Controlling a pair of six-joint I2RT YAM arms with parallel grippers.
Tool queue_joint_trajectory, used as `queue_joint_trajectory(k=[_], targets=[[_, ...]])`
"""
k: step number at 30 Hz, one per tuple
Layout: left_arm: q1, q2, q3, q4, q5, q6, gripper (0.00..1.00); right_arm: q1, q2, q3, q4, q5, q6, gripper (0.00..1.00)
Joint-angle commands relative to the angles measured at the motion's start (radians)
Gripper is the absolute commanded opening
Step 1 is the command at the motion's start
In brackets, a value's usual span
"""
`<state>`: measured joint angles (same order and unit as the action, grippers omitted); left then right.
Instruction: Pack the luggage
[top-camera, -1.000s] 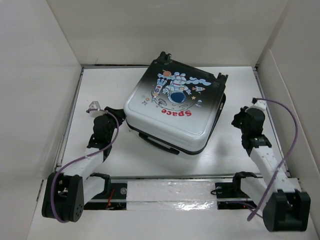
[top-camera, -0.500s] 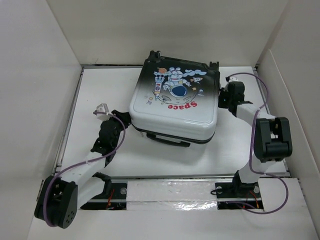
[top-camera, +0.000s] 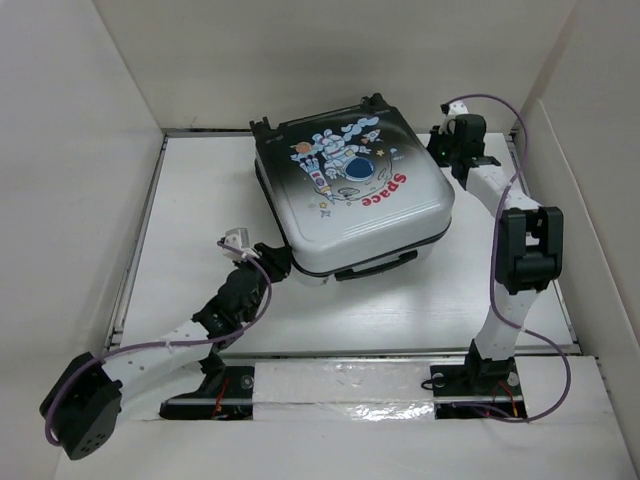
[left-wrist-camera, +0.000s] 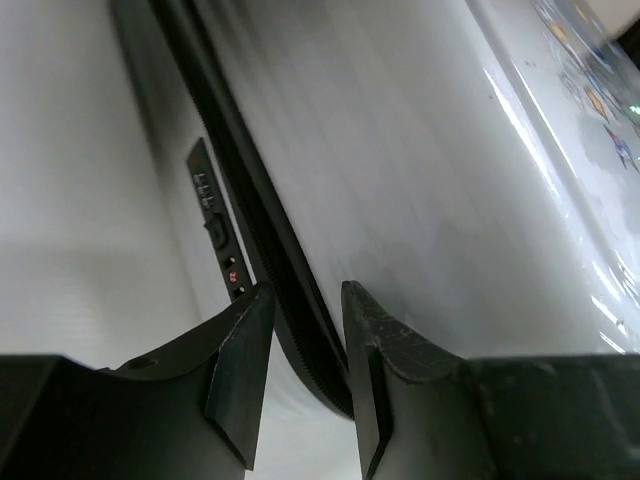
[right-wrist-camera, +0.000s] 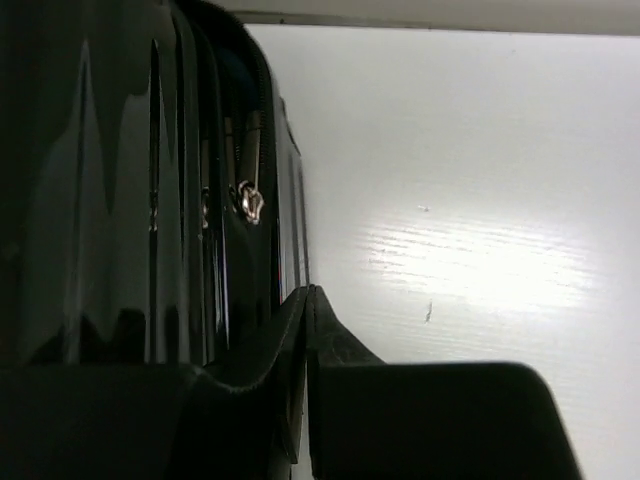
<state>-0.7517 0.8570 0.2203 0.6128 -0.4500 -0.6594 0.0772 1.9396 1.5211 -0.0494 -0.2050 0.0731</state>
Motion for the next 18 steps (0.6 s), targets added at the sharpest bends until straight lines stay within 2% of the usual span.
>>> queue_joint_trajectory(k=[1, 5, 10, 13, 14, 16, 17, 18], targets=[[-0.188, 0.074, 0.017, 0.082, 0.234, -0.069, 0.32, 0.093, -0.048, 0.109, -0.082, -0.304, 0.05, 0.09], [-0.354, 0.145, 0.082, 0.119, 0.134, -0.069, 0.32, 0.093, -0.044, 0.131, -0.125, -0.292, 0.028, 0.14], [-0.428, 0.192, 0.146, 0.117, 0.071, -0.054, 0.33, 0.093, -0.054, 0.183, -0.233, -0.22, -0.019, 0.22], [-0.428, 0.157, 0.156, 0.116, 0.047, -0.037, 0.34, 0.073, -0.186, 0.101, -0.138, -0.203, 0.008, 0.37], [-0.428, 0.148, 0.16, 0.108, 0.043, -0.031, 0.35, 0.062, -0.227, 0.04, -0.107, -0.198, 0.014, 0.48], [-0.428, 0.122, 0.18, 0.081, 0.028, -0.017, 0.36, 0.053, -0.362, -0.01, -0.037, -0.179, 0.027, 0.59], [-0.428, 0.116, 0.188, 0.049, 0.021, -0.013, 0.36, 0.053, -0.407, -0.034, -0.017, -0.169, 0.031, 0.68], [-0.428, 0.106, 0.203, 0.029, 0.004, -0.011, 0.38, 0.053, -0.491, -0.077, 0.003, -0.163, 0.028, 0.7]])
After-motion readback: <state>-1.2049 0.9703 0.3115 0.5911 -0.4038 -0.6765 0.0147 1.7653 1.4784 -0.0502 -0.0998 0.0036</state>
